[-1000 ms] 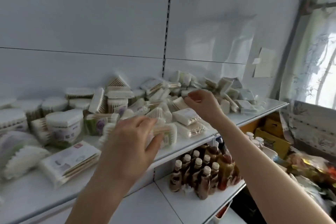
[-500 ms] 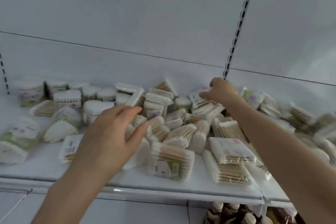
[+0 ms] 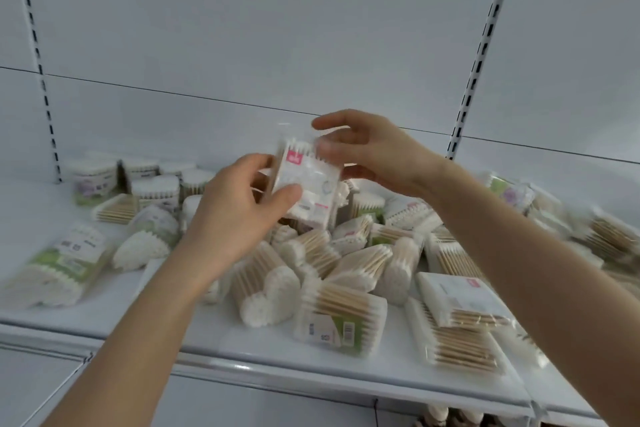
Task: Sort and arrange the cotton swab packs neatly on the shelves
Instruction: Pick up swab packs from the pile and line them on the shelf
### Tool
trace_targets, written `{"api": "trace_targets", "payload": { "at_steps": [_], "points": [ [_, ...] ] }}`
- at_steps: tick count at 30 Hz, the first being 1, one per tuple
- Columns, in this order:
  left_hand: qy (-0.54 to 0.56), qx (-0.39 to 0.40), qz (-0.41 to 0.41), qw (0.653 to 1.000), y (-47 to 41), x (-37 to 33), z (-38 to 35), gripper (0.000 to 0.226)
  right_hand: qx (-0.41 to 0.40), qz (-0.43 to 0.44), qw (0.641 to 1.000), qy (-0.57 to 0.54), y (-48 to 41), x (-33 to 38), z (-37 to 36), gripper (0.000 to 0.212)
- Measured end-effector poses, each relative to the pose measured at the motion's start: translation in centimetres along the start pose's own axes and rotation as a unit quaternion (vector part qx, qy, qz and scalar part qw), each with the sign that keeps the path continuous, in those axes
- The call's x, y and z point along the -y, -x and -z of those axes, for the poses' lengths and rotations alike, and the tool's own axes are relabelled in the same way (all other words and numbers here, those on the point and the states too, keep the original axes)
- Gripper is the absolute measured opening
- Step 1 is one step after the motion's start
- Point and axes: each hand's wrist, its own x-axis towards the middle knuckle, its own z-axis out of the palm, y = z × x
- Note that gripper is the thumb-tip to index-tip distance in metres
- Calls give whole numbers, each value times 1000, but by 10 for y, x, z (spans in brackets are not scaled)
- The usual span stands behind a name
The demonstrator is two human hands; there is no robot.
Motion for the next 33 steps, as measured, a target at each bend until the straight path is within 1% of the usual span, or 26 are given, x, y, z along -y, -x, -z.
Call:
{"api": "trace_targets", "payload": {
  "at_steps": [1, 2, 3, 5, 6, 7, 8, 10, 12, 13, 15, 17, 18, 19, 21, 22, 23, 24, 25, 26, 27, 28, 29, 30, 32, 33],
  "points": [
    [2, -16, -7, 1000, 0, 3, 5, 44, -26, -3, 1000, 17, -6, -4, 0, 28],
    [4, -39, -8, 999, -1, 8, 11, 37, -50, -9, 995, 80, -13, -10, 0, 30],
    [13, -62, 3, 998, -1, 13, 17, 32, -52, -22, 983, 173, -20, -18, 1, 38],
    [60, -94, 50, 992, -2, 22, 27, 27, 12, -65, 939, 338, -29, -39, -3, 57],
    [87, -103, 74, 988, -3, 26, 31, 26, 43, -77, 919, 385, -31, -50, -6, 60],
    [105, -106, 94, 984, -5, 31, 34, 25, 50, -74, 908, 410, -34, -58, -8, 56],
    [117, -105, 110, 981, -6, 34, 37, 25, 31, -57, 906, 418, -36, -63, -7, 47],
    [144, -106, 139, 974, -10, 39, 39, 32, -39, -12, 911, 411, -37, -63, -1, 27],
    [185, -113, 167, 962, -14, 44, 38, 26, -98, 31, 928, 359, -34, -52, 4, 17],
    [212, -110, 186, 953, -16, 45, 37, 26, -103, 60, 944, 308, -30, -44, 2, 15],
    [287, -92, 214, 929, -20, 43, 33, 34, -75, 119, 967, 211, -19, -27, -14, 19],
    [357, -51, 222, 906, -20, 35, 31, 60, -24, 151, 973, 171, -12, -20, -35, 23],
    [369, -35, 219, 903, -21, 33, 30, 69, -1, 158, 974, 162, -12, -20, -43, 24],
    [365, -35, 204, 908, -23, 32, 30, 63, 17, 162, 975, 151, -13, -20, -49, 26],
    [362, -54, 178, 913, -24, 32, 31, 29, 34, 165, 979, 119, -19, -22, -54, 29],
    [364, -59, 180, 912, -25, 33, 30, 21, 38, 161, 981, 102, -23, -24, -55, 31],
    [367, -54, 179, 911, -26, 36, 30, 24, 45, 157, 982, 90, -25, -24, -57, 32],
    [369, -45, 178, 911, -26, 37, 30, 39, 56, 158, 982, 88, -28, -25, -60, 33],
    [363, -40, 180, 913, -26, 37, 29, 58, 69, 163, 980, 92, -30, -25, -63, 33],
    [358, -39, 184, 915, -26, 39, 30, 67, 81, 169, 977, 101, -32, -25, -64, 32],
    [351, -44, 182, 917, -26, 42, 31, 62, 81, 171, 976, 110, -34, -25, -63, 31],
    [347, -55, 182, 918, -26, 45, 33, 45, 64, 168, 975, 127, -39, -25, -58, 31],
    [349, -68, 183, 917, -26, 47, 36, 30, 26, 160, 973, 166, -45, -27, -49, 30],
    [351, -80, 186, 914, -26, 48, 40, 22, -27, 142, 962, 232, -52, -31, -38, 29],
    [344, -90, 182, 917, -25, 52, 46, 26, -100, 60, 909, 399, -67, -47, -17, 28],
    [340, -89, 181, 918, -25, 54, 48, 33, -103, 0, 881, 462, -71, -56, -10, 36]
  ]
}}
